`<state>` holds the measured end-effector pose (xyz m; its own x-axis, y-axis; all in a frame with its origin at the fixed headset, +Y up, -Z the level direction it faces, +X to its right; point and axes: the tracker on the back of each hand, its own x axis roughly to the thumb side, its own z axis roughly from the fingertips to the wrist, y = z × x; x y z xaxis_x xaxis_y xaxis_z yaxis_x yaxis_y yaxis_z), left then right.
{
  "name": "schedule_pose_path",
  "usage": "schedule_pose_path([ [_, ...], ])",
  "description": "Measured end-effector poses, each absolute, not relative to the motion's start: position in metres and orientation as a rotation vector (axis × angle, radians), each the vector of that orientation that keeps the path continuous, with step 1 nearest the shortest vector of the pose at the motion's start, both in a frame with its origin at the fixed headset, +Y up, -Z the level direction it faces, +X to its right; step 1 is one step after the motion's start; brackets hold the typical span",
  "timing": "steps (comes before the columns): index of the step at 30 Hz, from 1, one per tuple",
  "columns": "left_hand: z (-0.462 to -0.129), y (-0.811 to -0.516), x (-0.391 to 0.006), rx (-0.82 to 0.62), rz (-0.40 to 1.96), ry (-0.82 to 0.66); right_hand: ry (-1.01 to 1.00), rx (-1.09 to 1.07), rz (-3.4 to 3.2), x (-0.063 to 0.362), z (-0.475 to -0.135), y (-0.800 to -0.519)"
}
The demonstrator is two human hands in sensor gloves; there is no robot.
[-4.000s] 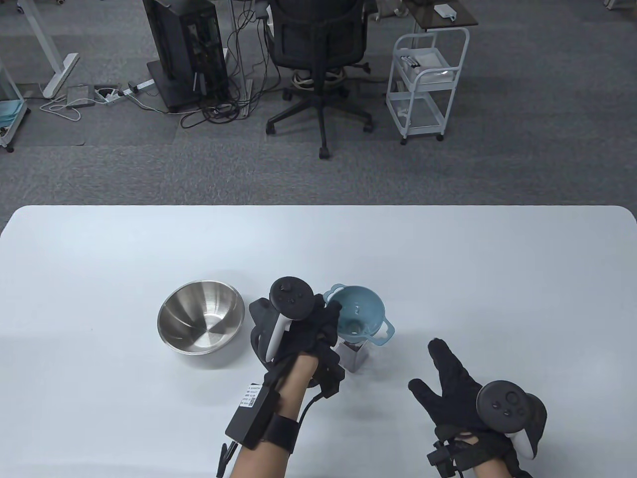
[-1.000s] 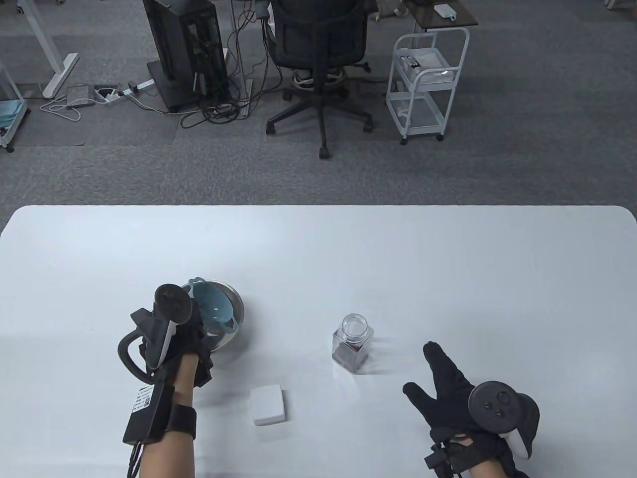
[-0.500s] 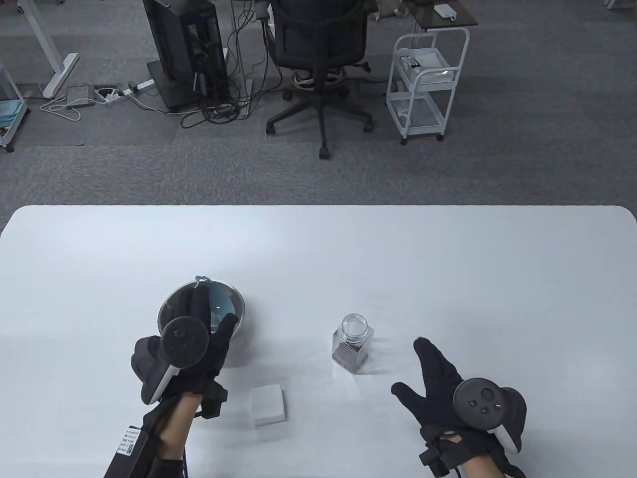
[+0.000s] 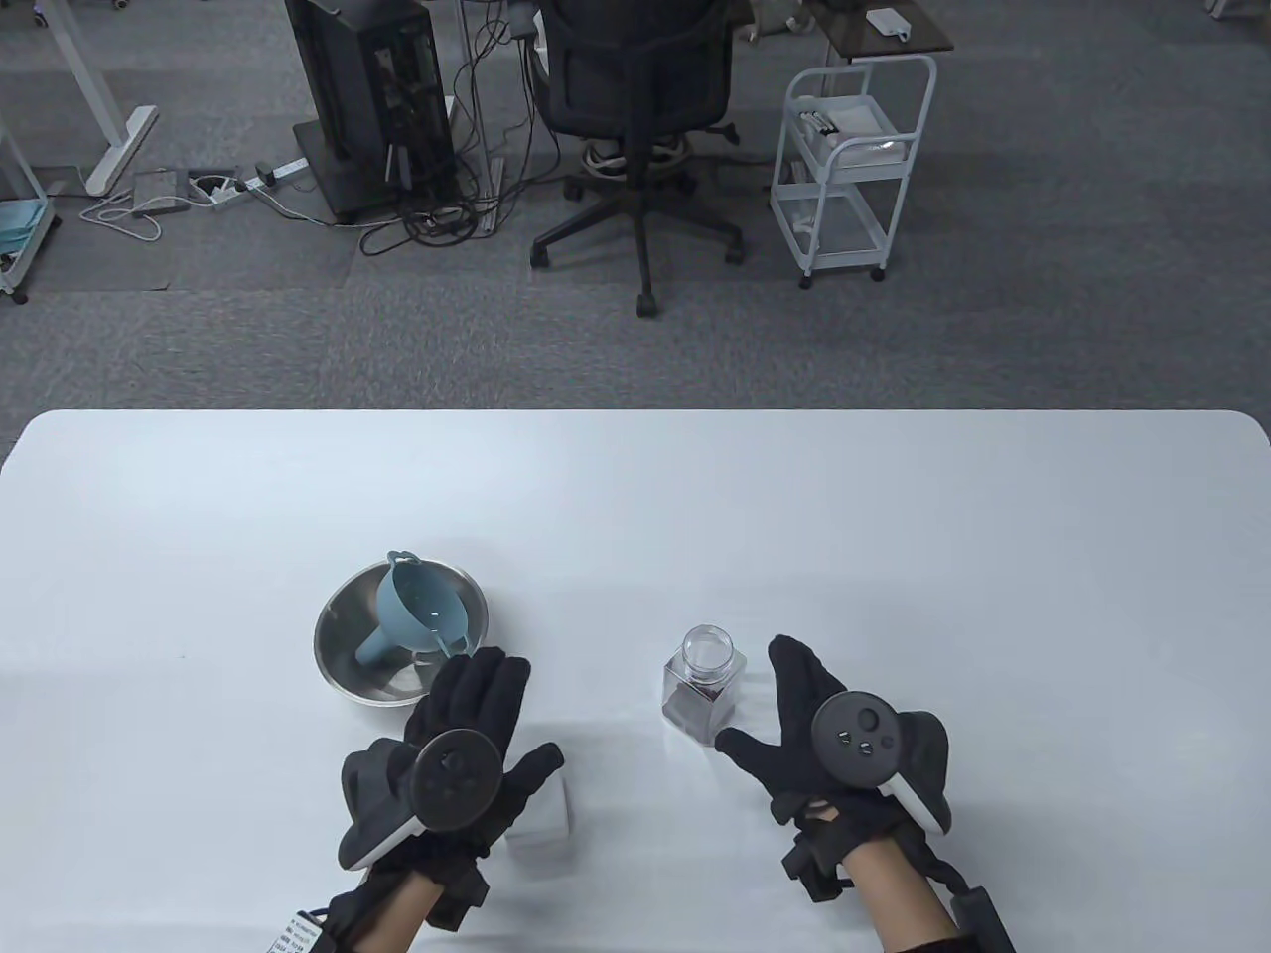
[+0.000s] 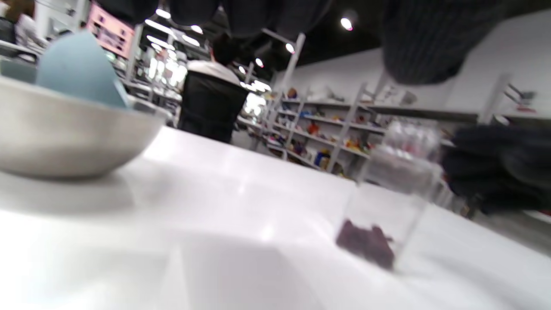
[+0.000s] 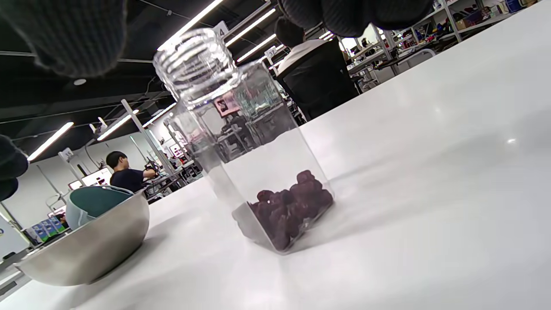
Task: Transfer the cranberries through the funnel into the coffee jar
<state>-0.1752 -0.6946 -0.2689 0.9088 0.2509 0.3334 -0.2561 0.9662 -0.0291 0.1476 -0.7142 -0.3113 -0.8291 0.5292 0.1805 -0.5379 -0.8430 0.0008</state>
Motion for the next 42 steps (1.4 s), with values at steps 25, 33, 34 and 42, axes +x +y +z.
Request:
schedule_pose_path([
  [25, -0.282, -0.763, -0.15, -0.318, 0.034, -0.462, -0.055, 0.124, 2.578, 0.118, -0.346, -0.731],
  [33, -0.279, -0.739, -0.153, -0.212, 0.138, -0.443, -0.112, 0.198, 2.561, 0.121, -0.336, -0.719],
  [34, -0.279, -0.733, -0.153, -0.192, 0.156, -0.44, -0.118, 0.21, 2.561, 0.121, -0.333, -0.716],
  [42, -0.272, -0.664, -0.15, 0.046, 0.357, -0.413, -0.175, 0.352, 2.555, 0.119, -0.303, -0.688],
])
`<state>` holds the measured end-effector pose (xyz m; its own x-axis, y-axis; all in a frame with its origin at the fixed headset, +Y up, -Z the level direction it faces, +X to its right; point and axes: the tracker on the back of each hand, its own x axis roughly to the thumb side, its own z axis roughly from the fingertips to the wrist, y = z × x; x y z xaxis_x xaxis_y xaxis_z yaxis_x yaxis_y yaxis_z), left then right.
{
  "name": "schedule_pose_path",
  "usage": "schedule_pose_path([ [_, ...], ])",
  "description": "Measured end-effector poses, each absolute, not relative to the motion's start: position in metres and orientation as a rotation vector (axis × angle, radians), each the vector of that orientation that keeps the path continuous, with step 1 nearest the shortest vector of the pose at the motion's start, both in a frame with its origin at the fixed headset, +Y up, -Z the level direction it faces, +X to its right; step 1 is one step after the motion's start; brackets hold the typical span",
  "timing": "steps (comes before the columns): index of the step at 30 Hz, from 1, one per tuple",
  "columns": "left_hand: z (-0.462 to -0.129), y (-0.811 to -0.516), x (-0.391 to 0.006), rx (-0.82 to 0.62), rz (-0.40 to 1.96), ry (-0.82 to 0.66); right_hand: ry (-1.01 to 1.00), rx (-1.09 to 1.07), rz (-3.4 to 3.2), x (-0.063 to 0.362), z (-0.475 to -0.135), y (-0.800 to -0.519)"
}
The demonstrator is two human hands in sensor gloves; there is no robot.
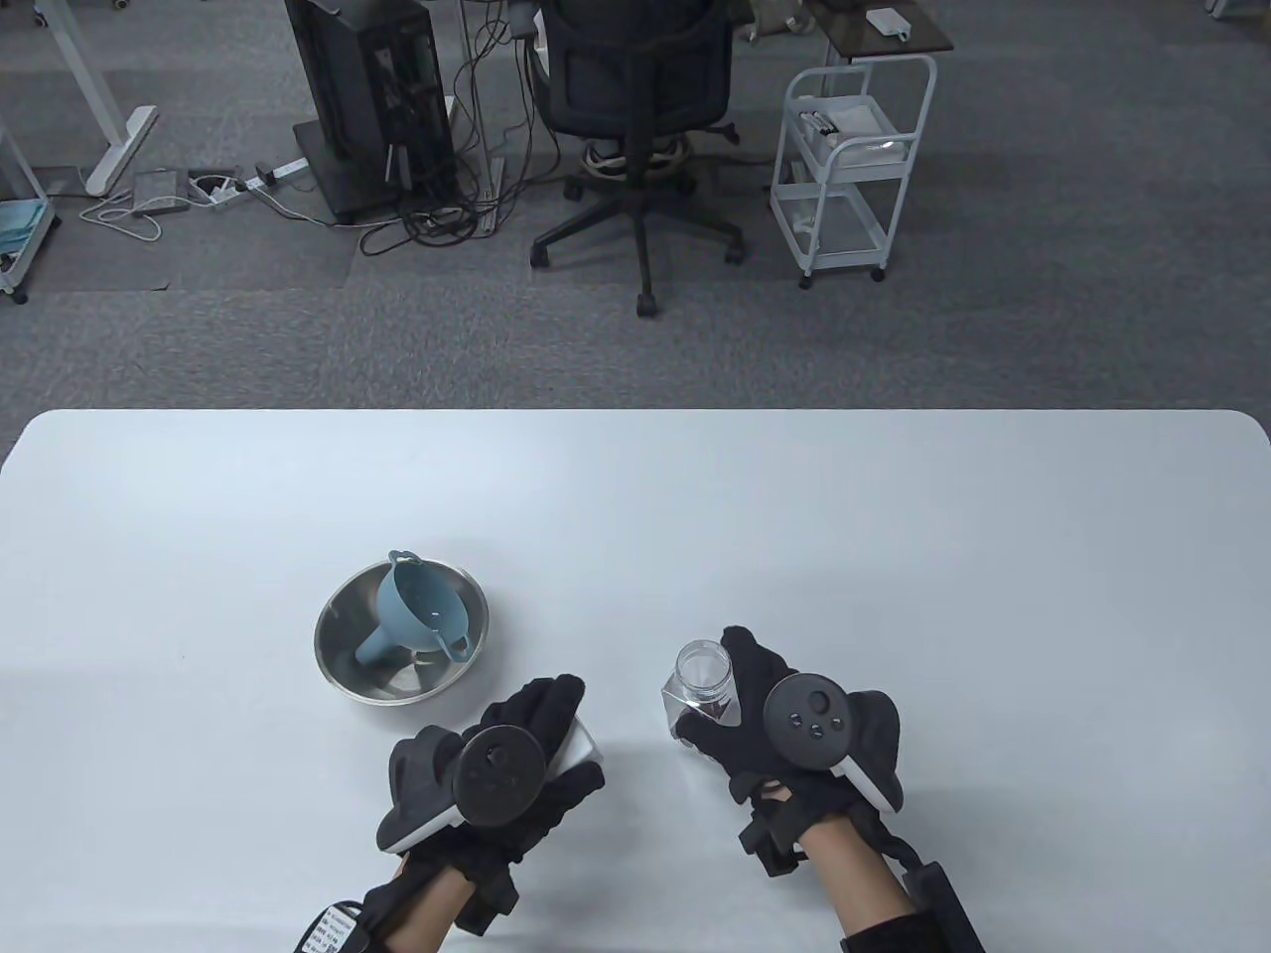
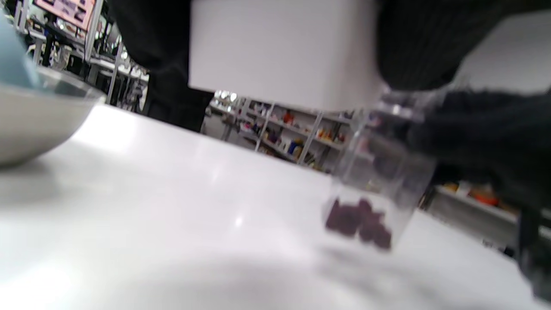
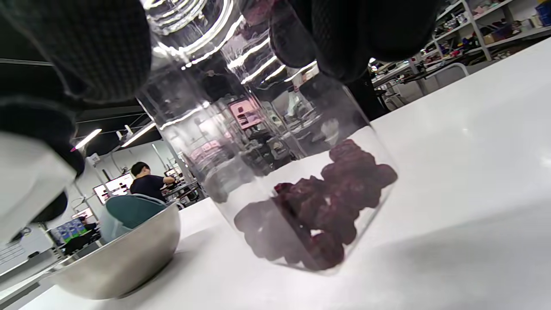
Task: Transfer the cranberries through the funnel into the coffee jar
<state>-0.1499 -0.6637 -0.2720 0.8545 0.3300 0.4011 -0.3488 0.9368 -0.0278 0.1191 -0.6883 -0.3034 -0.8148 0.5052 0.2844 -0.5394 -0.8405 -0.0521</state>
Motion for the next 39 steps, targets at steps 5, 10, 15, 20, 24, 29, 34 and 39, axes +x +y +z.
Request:
schedule_pose_path([
  [5, -0.268, -0.63, -0.14, 0.142, 0.415, -0.425, -0.155, 0.434, 2.562, 0.116, -0.283, -0.682],
  [10, -0.265, -0.614, -0.121, 0.156, 0.432, -0.458, -0.114, 0.502, 2.568, 0.111, -0.268, -0.686],
  [15, -0.266, -0.611, -0.094, 0.119, 0.397, -0.505, -0.092, 0.531, 2.552, 0.109, -0.26, -0.695],
  [20, -0.266, -0.62, -0.071, 0.078, 0.335, -0.54, -0.12, 0.54, 2.542, 0.112, -0.257, -0.695],
  [24, -0.265, -0.627, -0.061, 0.053, 0.301, -0.551, -0.156, 0.531, 2.509, 0.117, -0.256, -0.693],
  [29, -0.266, -0.633, -0.06, 0.022, 0.358, -0.54, -0.201, 0.518, 2.512, 0.12, -0.254, -0.693],
  [34, -0.263, -0.636, -0.054, 0.017, 0.373, -0.551, -0.22, 0.51, 2.484, 0.119, -0.252, -0.691],
  [39, -0.261, -0.637, -0.049, 0.003, 0.35, -0.543, -0.264, 0.488, 2.468, 0.122, -0.251, -0.69],
])
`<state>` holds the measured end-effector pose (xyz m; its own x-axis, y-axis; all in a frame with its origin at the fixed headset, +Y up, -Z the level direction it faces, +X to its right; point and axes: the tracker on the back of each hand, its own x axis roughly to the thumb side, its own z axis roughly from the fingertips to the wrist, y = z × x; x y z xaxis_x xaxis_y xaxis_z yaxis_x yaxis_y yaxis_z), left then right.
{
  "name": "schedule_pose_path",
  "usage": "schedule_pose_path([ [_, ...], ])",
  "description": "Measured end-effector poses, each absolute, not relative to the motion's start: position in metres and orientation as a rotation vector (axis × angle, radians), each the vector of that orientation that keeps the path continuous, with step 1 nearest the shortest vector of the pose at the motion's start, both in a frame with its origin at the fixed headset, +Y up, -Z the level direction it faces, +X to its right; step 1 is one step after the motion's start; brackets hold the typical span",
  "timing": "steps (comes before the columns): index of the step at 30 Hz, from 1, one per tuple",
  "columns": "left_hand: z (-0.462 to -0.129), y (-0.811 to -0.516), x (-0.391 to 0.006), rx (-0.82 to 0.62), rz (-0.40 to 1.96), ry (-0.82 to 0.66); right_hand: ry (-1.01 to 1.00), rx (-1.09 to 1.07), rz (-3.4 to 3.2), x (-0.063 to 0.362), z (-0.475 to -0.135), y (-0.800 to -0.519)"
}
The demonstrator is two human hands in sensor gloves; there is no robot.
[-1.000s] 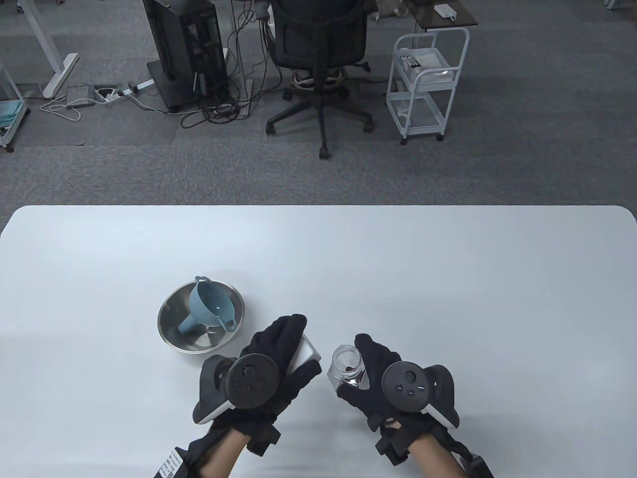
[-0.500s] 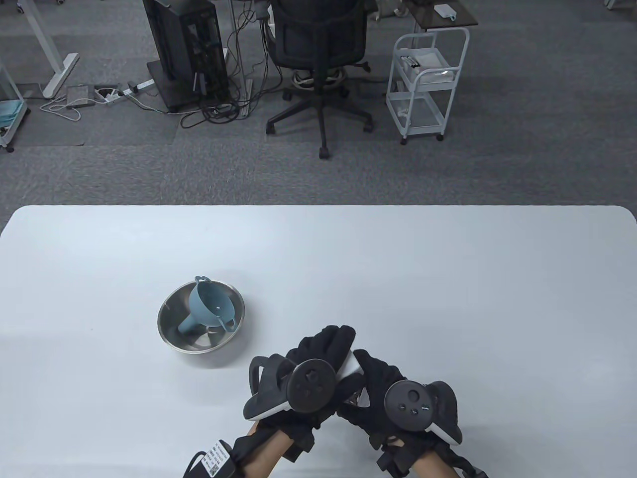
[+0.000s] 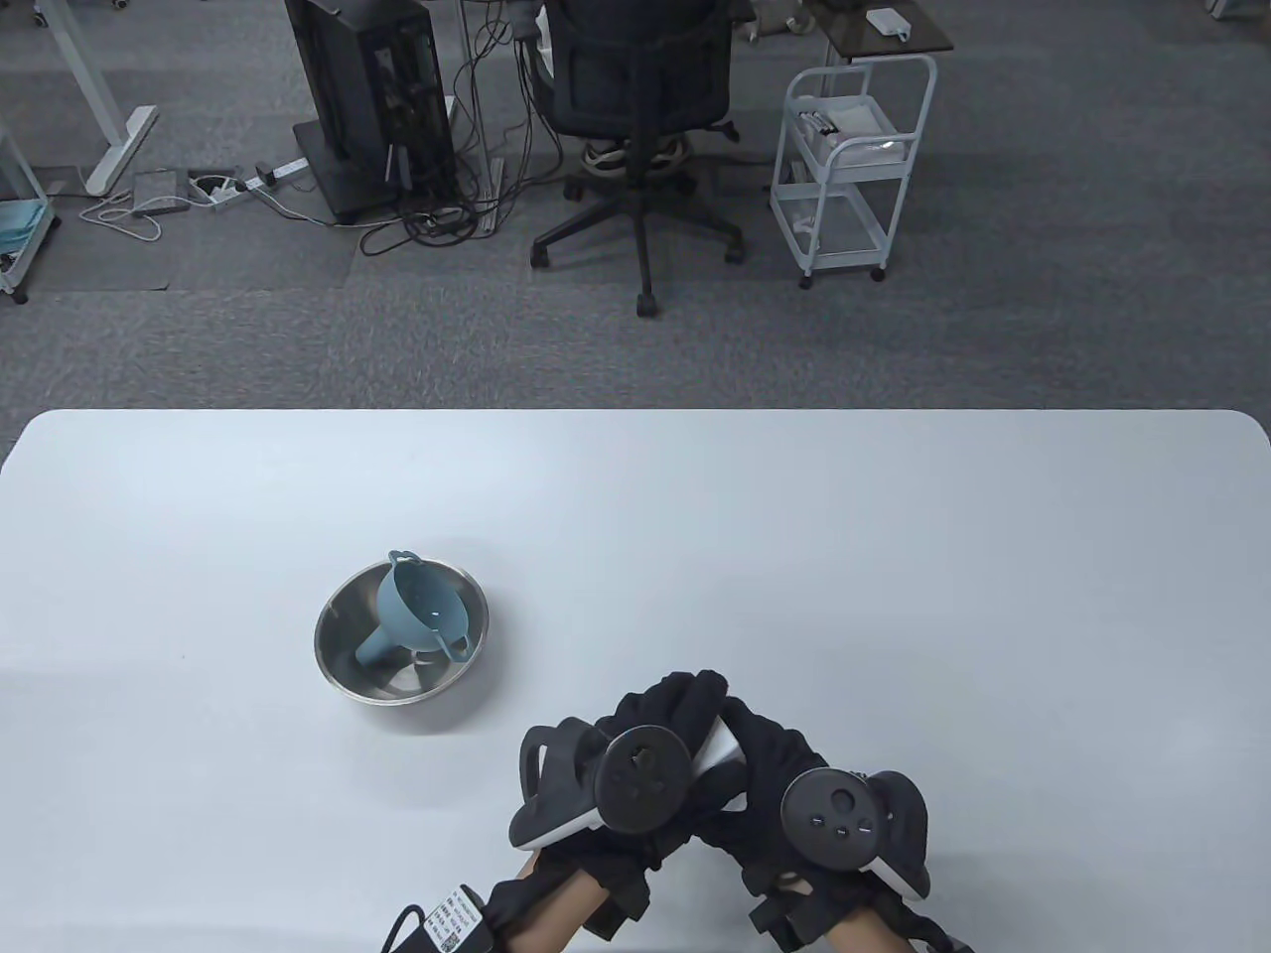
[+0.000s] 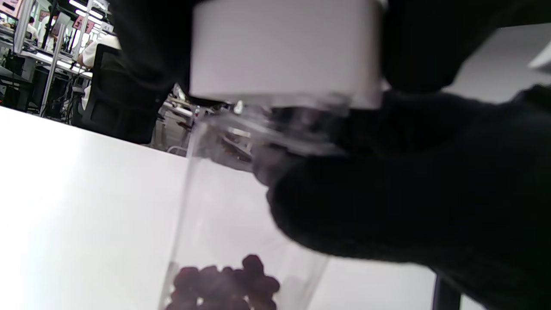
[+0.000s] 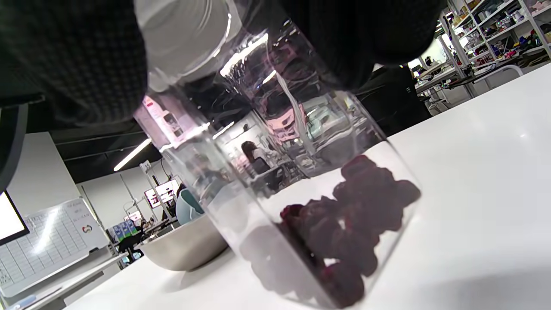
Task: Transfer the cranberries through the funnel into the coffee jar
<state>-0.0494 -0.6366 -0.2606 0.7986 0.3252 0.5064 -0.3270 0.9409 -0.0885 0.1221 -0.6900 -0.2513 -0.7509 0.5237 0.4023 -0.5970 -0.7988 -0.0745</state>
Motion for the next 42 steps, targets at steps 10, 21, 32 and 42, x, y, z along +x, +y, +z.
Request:
schedule_pose_path([
  [10, -0.252, -0.636, -0.038, 0.083, 0.207, -0.495, -0.236, 0.485, 2.374, 0.129, -0.256, -0.693],
  [21, -0.273, -0.634, -0.051, -0.306, 0.348, -0.811, -0.04, 0.672, 2.137, 0.14, -0.269, -0.705],
  [32, -0.26, -0.636, -0.062, -0.045, 0.49, -0.516, -0.153, 0.508, 2.258, 0.143, -0.266, -0.705],
  [42, -0.251, -0.644, -0.04, 0.011, 0.252, -0.374, -0.207, 0.45, 2.365, 0.136, -0.261, -0.703],
])
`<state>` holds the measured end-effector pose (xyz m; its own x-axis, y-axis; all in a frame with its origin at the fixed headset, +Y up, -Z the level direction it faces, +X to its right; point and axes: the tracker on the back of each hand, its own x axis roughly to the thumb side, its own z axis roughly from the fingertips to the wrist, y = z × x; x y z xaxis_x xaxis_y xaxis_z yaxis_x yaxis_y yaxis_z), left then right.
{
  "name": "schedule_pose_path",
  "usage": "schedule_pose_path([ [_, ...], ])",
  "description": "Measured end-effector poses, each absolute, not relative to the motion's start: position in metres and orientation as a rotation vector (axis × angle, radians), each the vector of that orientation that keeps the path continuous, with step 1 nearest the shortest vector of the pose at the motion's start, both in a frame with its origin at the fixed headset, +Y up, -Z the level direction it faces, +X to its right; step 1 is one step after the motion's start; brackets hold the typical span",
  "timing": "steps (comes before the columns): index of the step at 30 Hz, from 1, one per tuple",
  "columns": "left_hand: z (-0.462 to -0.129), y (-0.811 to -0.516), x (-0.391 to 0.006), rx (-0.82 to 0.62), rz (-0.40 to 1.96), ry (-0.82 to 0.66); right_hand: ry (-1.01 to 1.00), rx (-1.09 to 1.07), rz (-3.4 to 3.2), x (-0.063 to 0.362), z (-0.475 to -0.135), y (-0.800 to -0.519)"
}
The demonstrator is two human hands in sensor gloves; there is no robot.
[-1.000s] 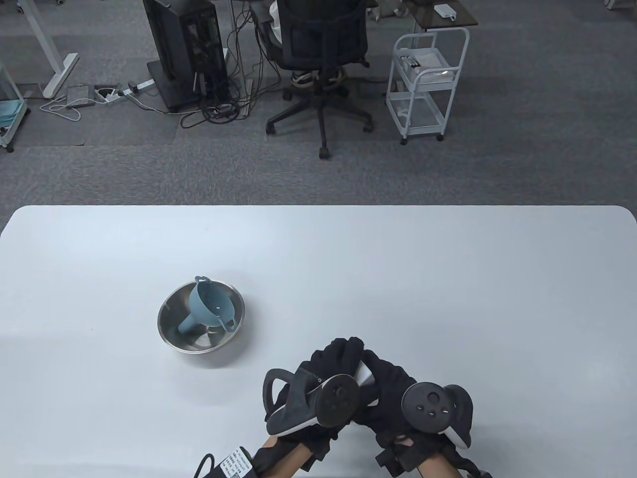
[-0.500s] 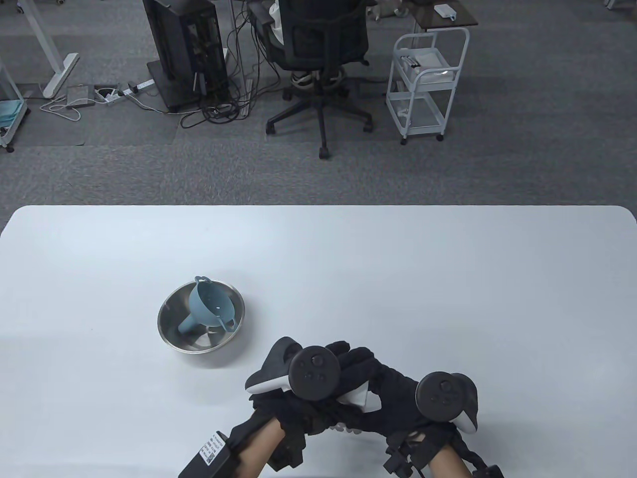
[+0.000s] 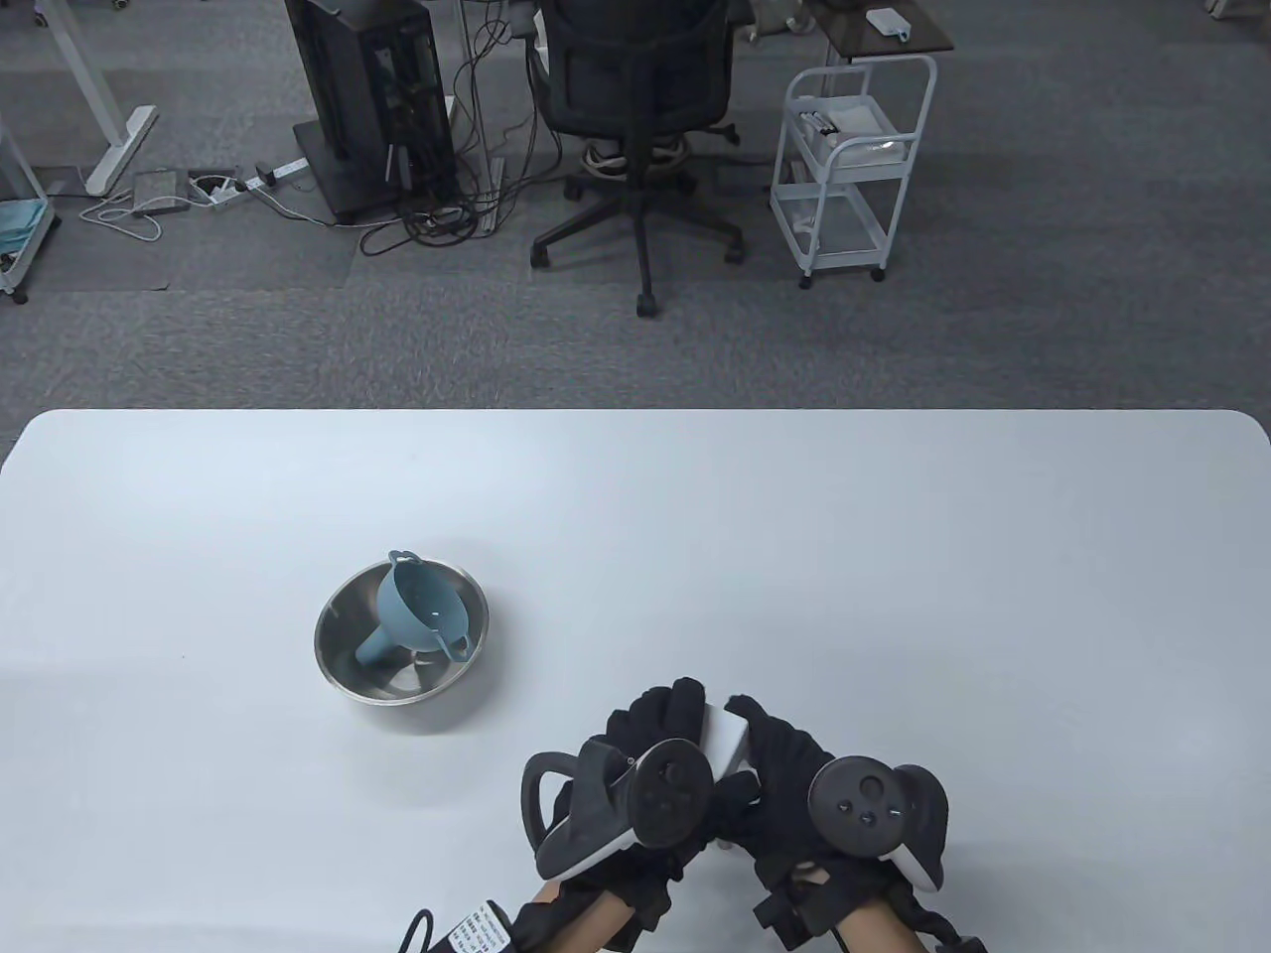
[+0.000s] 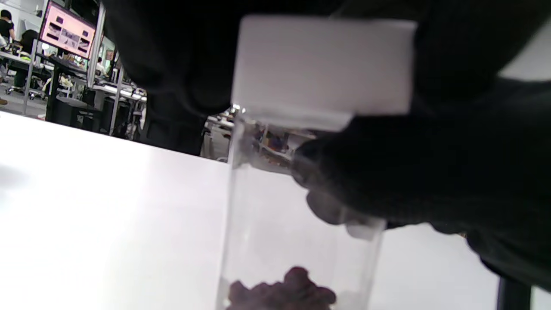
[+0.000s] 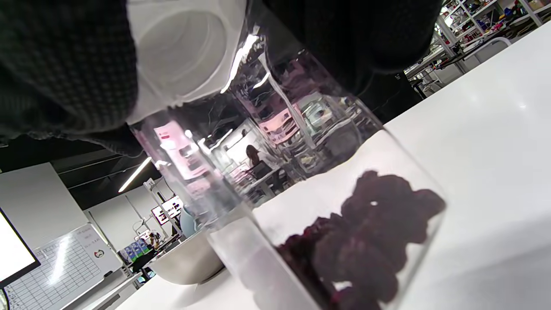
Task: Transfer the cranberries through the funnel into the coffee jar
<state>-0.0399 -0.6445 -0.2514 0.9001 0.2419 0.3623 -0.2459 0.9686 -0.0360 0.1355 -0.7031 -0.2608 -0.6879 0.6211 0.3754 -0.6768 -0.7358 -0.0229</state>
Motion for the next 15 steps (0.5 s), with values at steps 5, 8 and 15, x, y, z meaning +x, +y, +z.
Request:
schedule_pose_path([
  [5, -0.265, -0.637, -0.046, -0.231, 0.338, -0.608, -0.133, 0.567, 2.294, 0.142, -0.265, -0.704],
  [8, -0.272, -0.633, -0.053, -0.408, 0.346, -0.739, -0.039, 0.669, 2.195, 0.141, -0.267, -0.707],
  [15, -0.269, -0.63, -0.059, -0.301, 0.36, -0.699, -0.084, 0.619, 2.228, 0.138, -0.267, -0.708],
])
